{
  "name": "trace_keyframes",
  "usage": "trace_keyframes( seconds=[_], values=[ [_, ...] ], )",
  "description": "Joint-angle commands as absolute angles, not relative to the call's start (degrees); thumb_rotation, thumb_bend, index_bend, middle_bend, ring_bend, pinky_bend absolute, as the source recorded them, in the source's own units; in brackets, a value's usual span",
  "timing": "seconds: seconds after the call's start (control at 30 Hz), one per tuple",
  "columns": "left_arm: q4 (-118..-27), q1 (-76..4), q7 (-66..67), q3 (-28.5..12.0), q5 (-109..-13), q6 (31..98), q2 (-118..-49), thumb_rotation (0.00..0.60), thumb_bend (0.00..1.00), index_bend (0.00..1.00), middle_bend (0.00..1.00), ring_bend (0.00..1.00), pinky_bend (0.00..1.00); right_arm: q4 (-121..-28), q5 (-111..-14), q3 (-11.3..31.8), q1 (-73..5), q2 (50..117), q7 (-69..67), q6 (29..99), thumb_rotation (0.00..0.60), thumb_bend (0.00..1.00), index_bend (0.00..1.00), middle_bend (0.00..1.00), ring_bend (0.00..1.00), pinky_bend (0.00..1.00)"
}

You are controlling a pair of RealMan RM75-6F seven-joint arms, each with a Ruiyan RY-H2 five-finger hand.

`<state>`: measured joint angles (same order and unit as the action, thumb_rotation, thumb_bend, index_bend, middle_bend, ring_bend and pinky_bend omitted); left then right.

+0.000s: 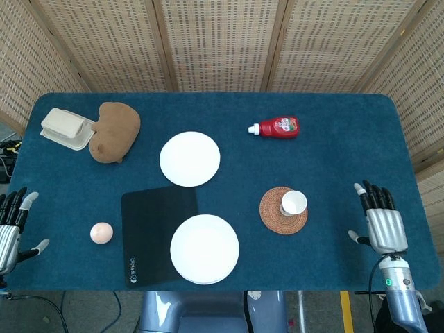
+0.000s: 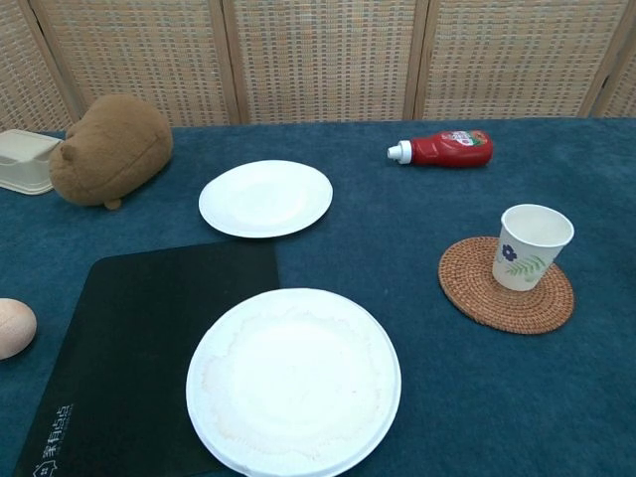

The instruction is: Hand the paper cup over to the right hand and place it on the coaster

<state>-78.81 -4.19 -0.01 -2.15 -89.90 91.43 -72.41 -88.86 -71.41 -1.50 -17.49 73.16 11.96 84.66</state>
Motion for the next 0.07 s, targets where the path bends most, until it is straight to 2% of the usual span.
trace_keyframes(
  seconds=[0.03, 0.07],
  values=[
    [-80.2, -4.1, 0.8, -2.1, -90.3, 91.9, -72.0, 0.6, 0.06, 0.0, 0.0, 0.0, 0.0, -87.0, -74.3, -2.5, -14.4, 73.2, 9.8, 88.2, 0.6, 0.02, 0.0, 0.0, 0.0, 0.0],
    [-80.7, -4.0, 1.1, -2.0, -90.4, 92.1, -71.9, 0.6, 0.06, 0.0, 0.0, 0.0, 0.0, -86.5, -75.4, -2.6, -13.7, 73.2, 9.0, 89.1, 0.6, 0.02, 0.0, 0.0, 0.0, 0.0]
  ],
)
